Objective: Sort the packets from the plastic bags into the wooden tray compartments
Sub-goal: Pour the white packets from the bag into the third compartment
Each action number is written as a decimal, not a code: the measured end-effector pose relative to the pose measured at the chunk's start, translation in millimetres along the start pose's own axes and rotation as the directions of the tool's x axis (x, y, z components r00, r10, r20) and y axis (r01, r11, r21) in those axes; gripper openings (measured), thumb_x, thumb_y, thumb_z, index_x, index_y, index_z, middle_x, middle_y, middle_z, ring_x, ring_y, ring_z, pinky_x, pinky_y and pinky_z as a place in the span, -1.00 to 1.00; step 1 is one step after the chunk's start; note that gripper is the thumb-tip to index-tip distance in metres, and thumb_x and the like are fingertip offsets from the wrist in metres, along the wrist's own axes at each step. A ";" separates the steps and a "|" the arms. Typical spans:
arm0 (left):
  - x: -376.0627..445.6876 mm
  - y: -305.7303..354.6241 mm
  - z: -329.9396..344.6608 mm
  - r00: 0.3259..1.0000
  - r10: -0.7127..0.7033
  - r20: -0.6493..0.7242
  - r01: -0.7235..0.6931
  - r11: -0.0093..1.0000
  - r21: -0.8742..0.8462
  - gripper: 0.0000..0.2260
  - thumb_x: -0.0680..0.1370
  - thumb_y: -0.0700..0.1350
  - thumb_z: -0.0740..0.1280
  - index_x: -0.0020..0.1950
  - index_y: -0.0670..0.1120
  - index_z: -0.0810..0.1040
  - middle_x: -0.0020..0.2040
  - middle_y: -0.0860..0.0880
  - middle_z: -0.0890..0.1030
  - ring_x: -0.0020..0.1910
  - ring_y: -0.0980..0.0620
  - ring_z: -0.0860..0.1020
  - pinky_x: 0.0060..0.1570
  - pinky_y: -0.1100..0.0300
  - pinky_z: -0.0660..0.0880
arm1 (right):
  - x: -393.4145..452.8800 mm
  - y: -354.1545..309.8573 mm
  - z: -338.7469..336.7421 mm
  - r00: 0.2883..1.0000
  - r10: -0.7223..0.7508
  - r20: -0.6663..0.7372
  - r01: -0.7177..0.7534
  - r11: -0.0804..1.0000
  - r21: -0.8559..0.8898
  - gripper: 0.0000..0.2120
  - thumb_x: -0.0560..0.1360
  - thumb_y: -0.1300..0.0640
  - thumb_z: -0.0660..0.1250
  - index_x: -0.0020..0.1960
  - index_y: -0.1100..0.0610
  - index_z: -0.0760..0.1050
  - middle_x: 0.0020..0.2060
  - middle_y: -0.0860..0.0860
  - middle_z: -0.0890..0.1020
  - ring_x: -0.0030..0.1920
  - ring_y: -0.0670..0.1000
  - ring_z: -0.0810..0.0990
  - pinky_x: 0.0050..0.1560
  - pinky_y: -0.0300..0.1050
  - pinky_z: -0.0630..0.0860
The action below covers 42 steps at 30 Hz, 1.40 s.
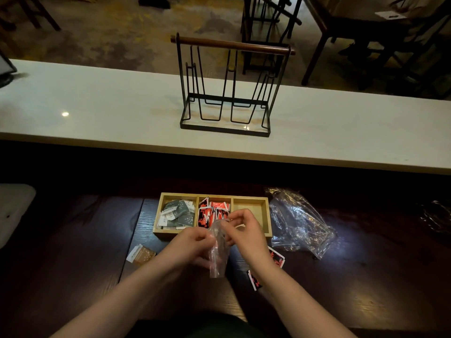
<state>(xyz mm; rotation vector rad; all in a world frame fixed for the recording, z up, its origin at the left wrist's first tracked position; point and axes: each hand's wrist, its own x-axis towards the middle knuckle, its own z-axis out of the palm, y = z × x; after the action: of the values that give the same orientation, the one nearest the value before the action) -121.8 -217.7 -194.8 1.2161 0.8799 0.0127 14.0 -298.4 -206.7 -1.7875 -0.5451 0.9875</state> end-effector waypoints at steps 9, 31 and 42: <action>10.6 8.5 7.6 0.990 0.112 -0.080 -0.115 0.993 -0.026 -0.76 0.52 -0.16 0.35 -0.36 -0.03 0.52 -0.39 0.03 0.55 -0.43 0.13 0.53 -0.43 0.22 0.47 | -22.9 -15.6 -2.4 0.980 -0.135 0.149 0.161 0.970 -0.180 -0.51 0.42 0.15 0.43 0.28 -0.02 0.33 0.03 -0.14 0.59 0.00 -0.16 0.59 0.03 -0.20 0.57; 29.7 5.7 13.4 0.997 0.076 -0.022 -0.079 0.980 -0.182 -0.82 0.49 -0.13 0.38 -0.30 -0.09 0.50 -0.26 -0.06 0.60 -0.31 0.07 0.60 -0.46 0.28 0.51 | -2.5 -4.8 -11.1 0.998 -0.048 0.035 0.055 0.967 -0.250 -0.96 0.43 0.10 0.40 -0.19 0.02 0.61 -0.29 0.04 0.68 -0.22 0.05 0.68 -0.10 0.03 0.63; 28.2 3.7 21.5 0.993 0.106 -0.058 -0.114 0.983 -0.143 -0.85 0.54 -0.14 0.32 -0.15 -0.22 0.51 -0.28 -0.08 0.58 -0.36 0.09 0.60 -0.44 0.27 0.54 | -7.7 -3.2 -11.8 0.985 0.030 0.169 0.002 0.982 -0.188 -0.75 0.37 0.13 0.45 0.01 0.06 0.50 -0.19 -0.02 0.57 -0.19 -0.02 0.58 -0.08 0.02 0.56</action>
<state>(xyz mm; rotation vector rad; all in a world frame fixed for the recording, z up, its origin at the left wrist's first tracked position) -88.4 -220.8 -206.6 1.1297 0.8394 0.1944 19.5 -309.1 -198.7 -1.8832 -0.7556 1.1383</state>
